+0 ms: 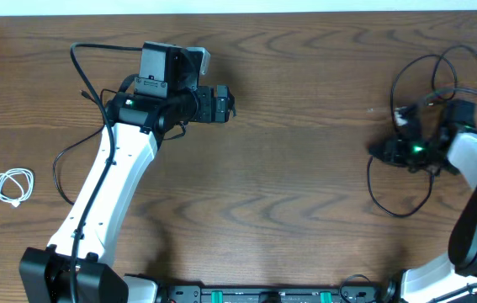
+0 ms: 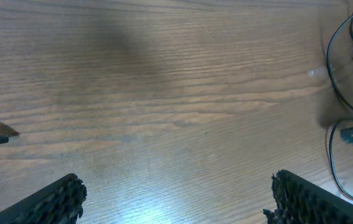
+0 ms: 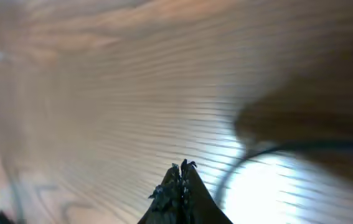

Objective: Untangle cables

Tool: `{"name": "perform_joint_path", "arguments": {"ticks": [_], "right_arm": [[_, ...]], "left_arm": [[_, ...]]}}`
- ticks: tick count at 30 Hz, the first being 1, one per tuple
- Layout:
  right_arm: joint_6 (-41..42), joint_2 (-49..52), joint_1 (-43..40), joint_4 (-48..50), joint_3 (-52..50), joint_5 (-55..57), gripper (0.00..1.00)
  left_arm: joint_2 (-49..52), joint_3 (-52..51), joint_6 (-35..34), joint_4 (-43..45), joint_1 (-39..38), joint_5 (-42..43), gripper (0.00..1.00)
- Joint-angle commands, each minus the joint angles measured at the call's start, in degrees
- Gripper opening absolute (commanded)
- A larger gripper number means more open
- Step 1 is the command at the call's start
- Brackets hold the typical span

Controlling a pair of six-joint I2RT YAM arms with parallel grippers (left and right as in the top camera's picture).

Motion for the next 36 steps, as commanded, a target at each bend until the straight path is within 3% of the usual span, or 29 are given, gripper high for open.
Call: {"name": "perform_joint_path", "arguments": {"ticks": [1, 12, 19, 27, 36], "right_arm": [[0.46, 0.66, 5.97, -0.44, -0.07, 9.31, 0.01], [8.28, 0.66, 15.78, -5.95, -0.09, 30.97, 0.01], [11.93, 0.66, 15.21, -5.46, -0.28, 39.36, 0.01], [14.58, 0.66, 14.38, 3.5, -0.28, 46.07, 0.01], [14.82, 1.05, 8.0, 9.03, -0.28, 47.17, 0.01]], "left_arm": [[-0.96, -0.09, 0.55, 0.37, -0.13, -0.57, 0.96], [-0.96, -0.09, 0.55, 0.68, -0.13, -0.57, 0.96], [-0.96, -0.09, 0.55, 0.68, -0.13, -0.57, 0.96], [-0.96, -0.09, 0.55, 0.66, -0.13, -0.57, 0.96], [-0.96, -0.09, 0.55, 0.61, -0.13, -0.55, 0.96]]}}
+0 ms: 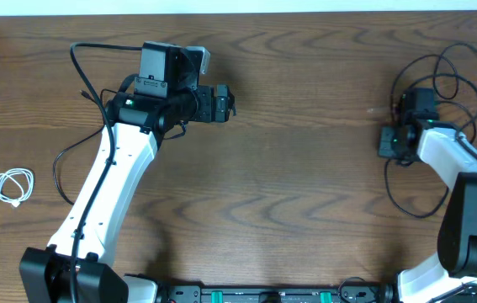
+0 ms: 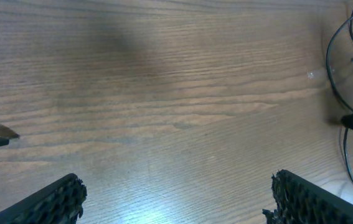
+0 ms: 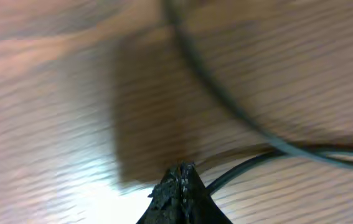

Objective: Untangle cables

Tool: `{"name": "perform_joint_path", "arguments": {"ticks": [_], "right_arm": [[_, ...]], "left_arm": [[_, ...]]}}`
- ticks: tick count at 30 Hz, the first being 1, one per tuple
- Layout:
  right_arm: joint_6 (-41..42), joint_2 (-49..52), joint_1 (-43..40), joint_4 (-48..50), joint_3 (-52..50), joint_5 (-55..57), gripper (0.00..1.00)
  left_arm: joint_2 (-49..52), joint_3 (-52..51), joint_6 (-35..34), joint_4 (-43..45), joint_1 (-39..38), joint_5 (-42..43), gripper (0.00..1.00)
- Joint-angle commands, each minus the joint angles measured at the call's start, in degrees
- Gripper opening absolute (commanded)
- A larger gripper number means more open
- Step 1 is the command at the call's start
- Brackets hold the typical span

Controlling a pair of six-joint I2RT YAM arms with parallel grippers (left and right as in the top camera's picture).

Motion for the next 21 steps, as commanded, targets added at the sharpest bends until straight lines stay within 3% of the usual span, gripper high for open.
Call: {"name": "perform_joint_path", "arguments": {"ticks": [1, 12, 21], "right_arm": [[0.44, 1.6, -3.8, 0.79, -0.28, 1.97, 0.01], [-4.52, 13.75, -13.86, 5.64, -0.15, 0.9, 0.01], [-3.89, 13.49, -15.47, 2.99, 4.04, -2.16, 0.01]], "left_arm": [[-0.96, -0.09, 0.55, 0.2, -0.13, -0.55, 0.96], [-0.96, -0.09, 0.55, -0.61, -0.13, -0.57, 0.96], [-0.96, -0.09, 0.55, -0.26, -0.13, -0.55, 0.96]]}}
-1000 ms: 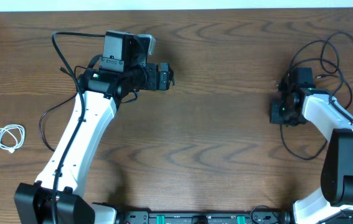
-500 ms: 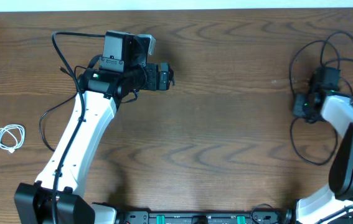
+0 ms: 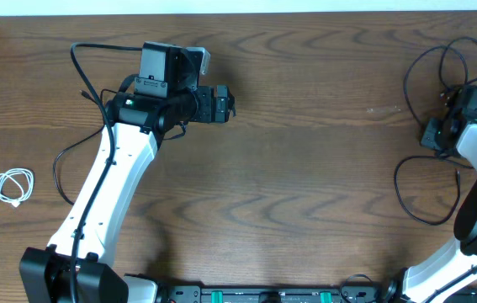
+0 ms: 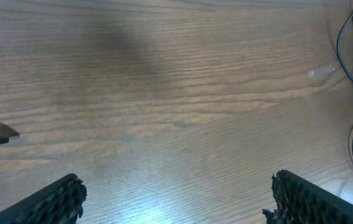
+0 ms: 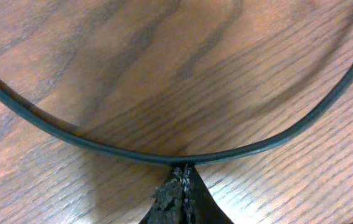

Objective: Untangle cables

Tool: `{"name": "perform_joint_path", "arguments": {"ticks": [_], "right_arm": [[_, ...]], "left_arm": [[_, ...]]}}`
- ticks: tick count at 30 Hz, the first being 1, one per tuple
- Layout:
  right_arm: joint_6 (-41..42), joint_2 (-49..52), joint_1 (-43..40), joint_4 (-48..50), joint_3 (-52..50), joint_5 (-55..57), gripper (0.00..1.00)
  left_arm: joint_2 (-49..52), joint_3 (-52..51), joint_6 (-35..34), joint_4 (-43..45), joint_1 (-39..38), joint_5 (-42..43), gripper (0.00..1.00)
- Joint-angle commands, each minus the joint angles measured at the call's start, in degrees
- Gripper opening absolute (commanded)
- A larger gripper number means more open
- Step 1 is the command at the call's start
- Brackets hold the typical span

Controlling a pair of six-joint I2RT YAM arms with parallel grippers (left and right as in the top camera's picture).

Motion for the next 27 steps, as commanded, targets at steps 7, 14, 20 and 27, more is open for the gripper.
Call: {"name": "perform_joint_path", "arguments": {"ticks": [7, 14, 20, 27], "right_arm": [[-1.77, 1.01, -1.11, -18.38, 5.07, -9.75, 0.01], [-1.75, -13.9, -0.74, -28.26, 8.44, -14.71, 0.01], [-1.51, -25.73, -0.42, -31.8, 8.44, -14.88, 0.11], [-1.51, -33.05, -0.42, -34.86, 8.41, -14.67, 0.08]], "left_arm": [[-0.96, -0.09, 0.55, 0.09, -0.13, -0.52, 0.96], [-0.96, -0.09, 0.55, -0.31, -0.13, -0.52, 0.96], [-0.96, -0.09, 0.55, -0.28, -0.13, -0.55, 0.96], [-0.96, -0.09, 0.57, -0.28, -0.13, -0.55, 0.96]]}}
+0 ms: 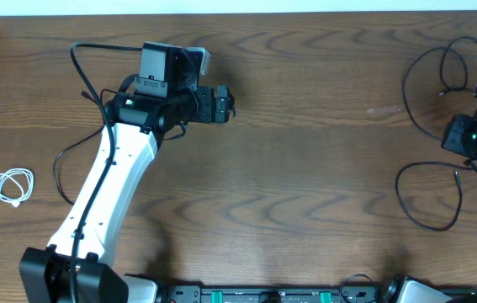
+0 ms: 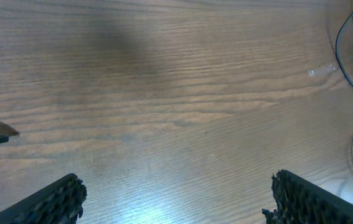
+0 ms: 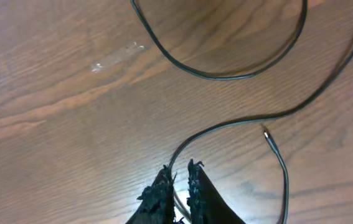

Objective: Untangle cables

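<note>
A thin black cable [image 1: 398, 187] lies in loose loops at the table's right edge, also in the right wrist view as the cable [image 3: 226, 78] with a free plug end [image 3: 268, 135]. My right gripper [image 1: 465, 135] hovers over it, raised off the wood. Its jaws [image 3: 178, 168] stand slightly parted, and a strand runs loosely up between them. A coiled white cable [image 1: 13, 186] rests at the far left. My left gripper [image 1: 225, 105] hangs wide open over bare wood at the upper middle, its fingers [image 2: 301, 199] holding nothing; the black cable [image 2: 338, 50] shows at that view's right edge.
A small clear scrap [image 1: 384, 108] lies on the wood left of the black loops, seen too as the scrap [image 3: 115, 57]. The left arm's own black lead [image 1: 78, 59] trails at the upper left. A dark flat piece sits at the left wrist view's left edge.
My right gripper has moved right and risen off the table, and its jaws, pinched tight on the black cable before, now show a gap. The lower loop lies spread wider. The left arm is unchanged.
My right gripper was shut low among bunched black loops at the right. Then it was a little higher up the table, still shut, then further right with the cable pinched at its tips. Now the loops lie spread apart and the jaws are parted. The left arm stayed put.
</note>
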Tool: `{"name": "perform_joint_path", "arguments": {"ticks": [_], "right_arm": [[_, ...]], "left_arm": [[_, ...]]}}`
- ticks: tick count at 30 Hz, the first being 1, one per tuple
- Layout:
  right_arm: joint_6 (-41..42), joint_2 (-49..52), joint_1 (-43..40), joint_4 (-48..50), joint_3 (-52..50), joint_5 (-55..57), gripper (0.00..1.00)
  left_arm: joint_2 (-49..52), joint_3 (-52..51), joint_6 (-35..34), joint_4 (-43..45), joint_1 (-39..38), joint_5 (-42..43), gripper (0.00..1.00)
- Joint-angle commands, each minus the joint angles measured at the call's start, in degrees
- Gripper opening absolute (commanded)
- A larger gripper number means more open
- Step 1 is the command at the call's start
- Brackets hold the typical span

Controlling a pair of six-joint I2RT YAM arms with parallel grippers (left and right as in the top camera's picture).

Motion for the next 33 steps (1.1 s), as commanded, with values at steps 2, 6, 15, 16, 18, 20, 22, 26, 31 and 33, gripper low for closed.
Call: {"name": "perform_joint_path", "arguments": {"ticks": [2, 6, 15, 16, 18, 20, 22, 26, 31, 33], "right_arm": [[-0.17, -1.77, 0.31, -1.6, 0.33, -0.55, 0.18], [-0.22, -1.38, 0.31, -4.66, 0.28, -0.5, 0.38], [0.79, -0.15, 0.31, -8.39, -0.55, 1.16, 0.59], [1.25, 0.22, 0.31, -8.98, -0.76, 1.2, 0.59], [2.45, 0.96, 0.31, -9.79, -1.36, 1.2, 0.59], [3.65, 1.7, 0.31, -9.92, -2.56, 1.18, 0.59], [4.24, 2.25, 0.37, -9.84, -3.93, 1.18, 0.58], [5.92, 3.45, 0.76, -8.76, -8.37, 1.2, 0.56], [7.02, 4.02, 2.54, -4.2, -14.69, 0.72, 0.55], [7.41, 4.09, 4.17, -2.03, -17.18, 0.83, 0.54]], "left_arm": [[-0.96, -0.09, 0.55, -0.17, -0.13, -0.55, 0.96], [-0.96, -0.09, 0.55, -0.17, -0.13, -0.55, 0.96], [-0.96, -0.09, 0.55, -0.7, -0.13, -0.55, 0.96], [-0.96, -0.09, 0.55, -0.79, -0.13, -0.55, 0.96], [-0.96, -0.09, 0.55, -0.81, -0.13, -0.55, 0.96], [-0.96, -0.09, 0.57, -0.83, -0.13, -0.55, 0.96], [-0.96, -0.09, 0.57, -0.83, -0.13, -0.55, 0.96], [-0.94, -0.09, 1.05, -1.01, -0.13, -0.57, 0.96], [-0.94, -0.09, 1.42, -1.01, -0.13, -0.57, 0.96], [-0.94, -0.09, 1.42, -1.01, -0.13, -0.57, 0.96]]}}
